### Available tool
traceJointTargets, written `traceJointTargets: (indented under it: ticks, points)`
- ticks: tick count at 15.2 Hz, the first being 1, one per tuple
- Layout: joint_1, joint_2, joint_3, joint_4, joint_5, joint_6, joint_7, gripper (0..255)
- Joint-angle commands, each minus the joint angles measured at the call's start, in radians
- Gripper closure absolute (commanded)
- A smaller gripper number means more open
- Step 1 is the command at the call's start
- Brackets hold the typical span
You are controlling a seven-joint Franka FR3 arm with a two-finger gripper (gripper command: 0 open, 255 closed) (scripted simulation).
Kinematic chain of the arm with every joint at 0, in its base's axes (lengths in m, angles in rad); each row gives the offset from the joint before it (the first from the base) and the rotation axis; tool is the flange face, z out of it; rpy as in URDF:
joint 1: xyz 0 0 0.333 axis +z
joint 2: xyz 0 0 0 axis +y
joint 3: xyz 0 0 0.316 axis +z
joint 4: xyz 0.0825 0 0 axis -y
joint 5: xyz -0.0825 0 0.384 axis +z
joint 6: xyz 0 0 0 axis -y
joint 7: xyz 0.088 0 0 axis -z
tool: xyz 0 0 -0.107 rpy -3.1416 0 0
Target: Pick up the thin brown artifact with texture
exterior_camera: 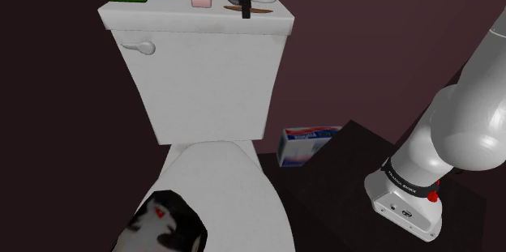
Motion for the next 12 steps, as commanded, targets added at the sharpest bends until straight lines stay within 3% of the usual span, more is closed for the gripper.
traceJointTargets:
  ticks: [1,6,12]
  points:
    - [-0.002,0.007,-0.003,-0.003,-0.002,0.003,0.000,255]
    - [-0.005,0.010,-0.004,-0.004,-0.002,0.008,-0.002,255]
    - [0.002,0.039,-0.002,0.116,-0.009,-0.083,-0.014,255]
